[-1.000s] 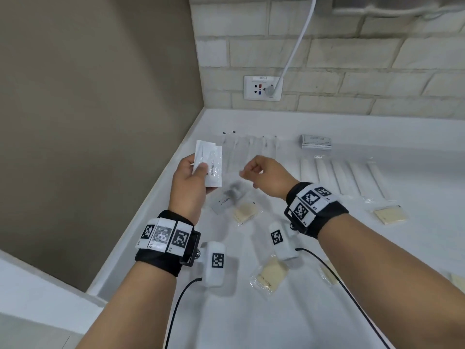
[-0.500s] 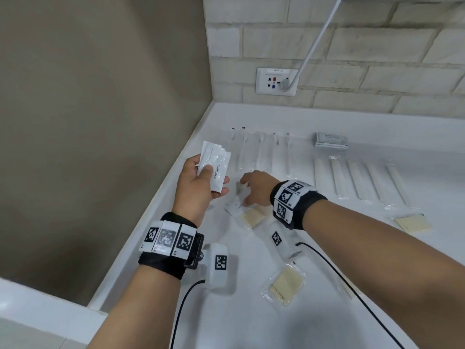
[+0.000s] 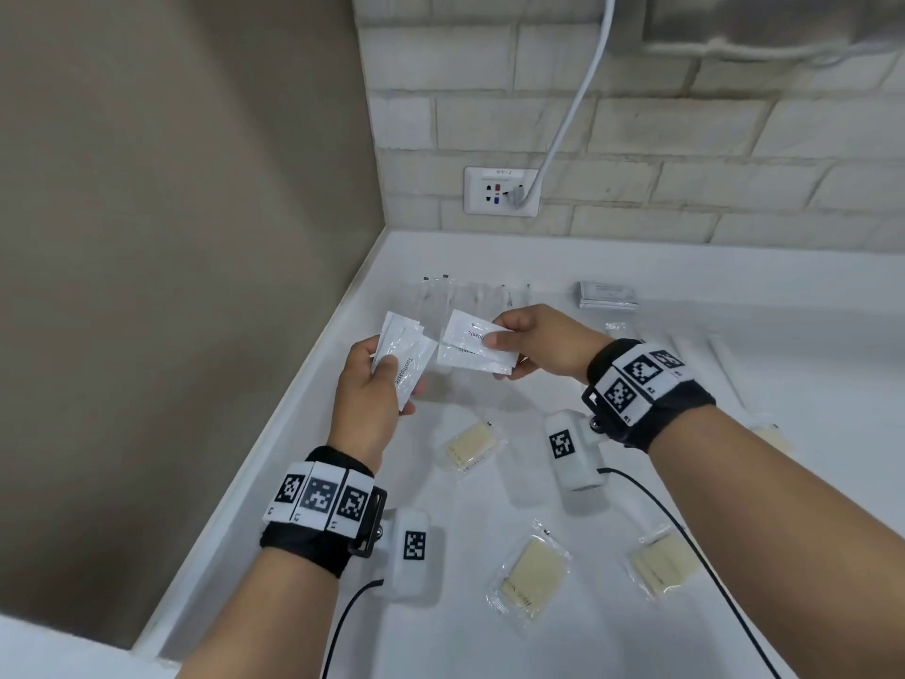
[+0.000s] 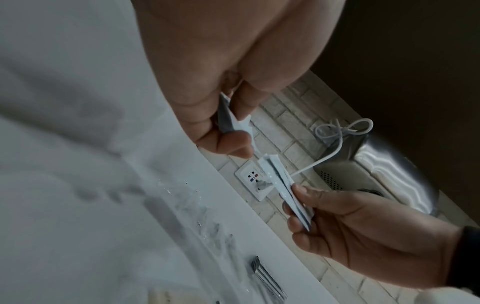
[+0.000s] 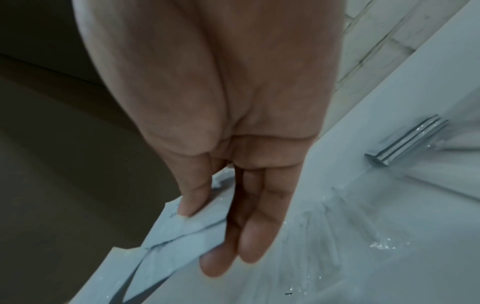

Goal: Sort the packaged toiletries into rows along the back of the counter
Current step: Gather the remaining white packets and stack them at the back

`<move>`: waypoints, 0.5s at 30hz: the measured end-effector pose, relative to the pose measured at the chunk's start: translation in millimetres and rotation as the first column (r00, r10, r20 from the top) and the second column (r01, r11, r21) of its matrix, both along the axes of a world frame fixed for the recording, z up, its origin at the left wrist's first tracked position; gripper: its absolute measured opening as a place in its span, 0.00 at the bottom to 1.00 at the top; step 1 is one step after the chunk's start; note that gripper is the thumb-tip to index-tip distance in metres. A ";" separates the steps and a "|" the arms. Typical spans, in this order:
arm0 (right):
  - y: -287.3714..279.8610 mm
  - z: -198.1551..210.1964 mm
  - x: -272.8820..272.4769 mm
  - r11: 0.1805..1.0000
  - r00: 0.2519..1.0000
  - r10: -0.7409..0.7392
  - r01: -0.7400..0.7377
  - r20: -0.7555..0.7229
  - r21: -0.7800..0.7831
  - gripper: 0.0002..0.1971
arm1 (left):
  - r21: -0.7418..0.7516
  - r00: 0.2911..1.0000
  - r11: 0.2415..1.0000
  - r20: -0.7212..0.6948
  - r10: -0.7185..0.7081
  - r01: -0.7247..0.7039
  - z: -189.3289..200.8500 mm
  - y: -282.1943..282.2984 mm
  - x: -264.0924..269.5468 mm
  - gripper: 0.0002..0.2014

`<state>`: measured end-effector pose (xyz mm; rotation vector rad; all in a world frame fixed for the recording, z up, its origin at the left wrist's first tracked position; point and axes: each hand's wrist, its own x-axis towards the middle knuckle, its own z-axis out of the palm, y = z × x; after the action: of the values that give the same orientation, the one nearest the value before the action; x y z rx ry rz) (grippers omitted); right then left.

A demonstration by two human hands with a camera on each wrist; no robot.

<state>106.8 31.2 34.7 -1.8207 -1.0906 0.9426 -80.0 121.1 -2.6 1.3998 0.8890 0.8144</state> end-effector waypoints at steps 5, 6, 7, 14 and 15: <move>-16.9 -0.3 -0.8 0.998 0.999 -0.051 0.052 0.011 -0.029 0.09 | 0.000 0.999 0.999 -0.020 -0.049 0.049 5.1 -8.6 6.0 0.13; -21.0 -0.7 -1.1 0.998 0.999 -0.046 0.046 0.006 -0.039 0.09 | -0.008 0.998 0.998 -0.028 -0.063 0.063 5.0 -10.8 8.1 0.13; -23.8 -1.4 -1.9 0.998 0.999 -0.036 0.036 -0.003 -0.046 0.09 | -0.021 0.996 0.997 -0.031 -0.079 0.078 4.5 -12.5 9.9 0.13; -51.9 -3.8 4.6 0.998 0.997 -0.053 0.051 -0.053 -0.045 0.09 | -0.130 0.974 0.966 0.002 -0.226 0.224 10.1 -46.6 25.4 0.12; -56.0 -2.9 6.6 0.998 0.998 -0.045 0.043 -0.050 -0.051 0.08 | -0.139 0.970 0.960 0.014 -0.242 0.242 12.2 -52.7 27.6 0.12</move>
<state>113.5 -24.8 31.8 -1.8437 -0.9998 0.9926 -52.4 68.4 9.7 1.3545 0.7445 0.5537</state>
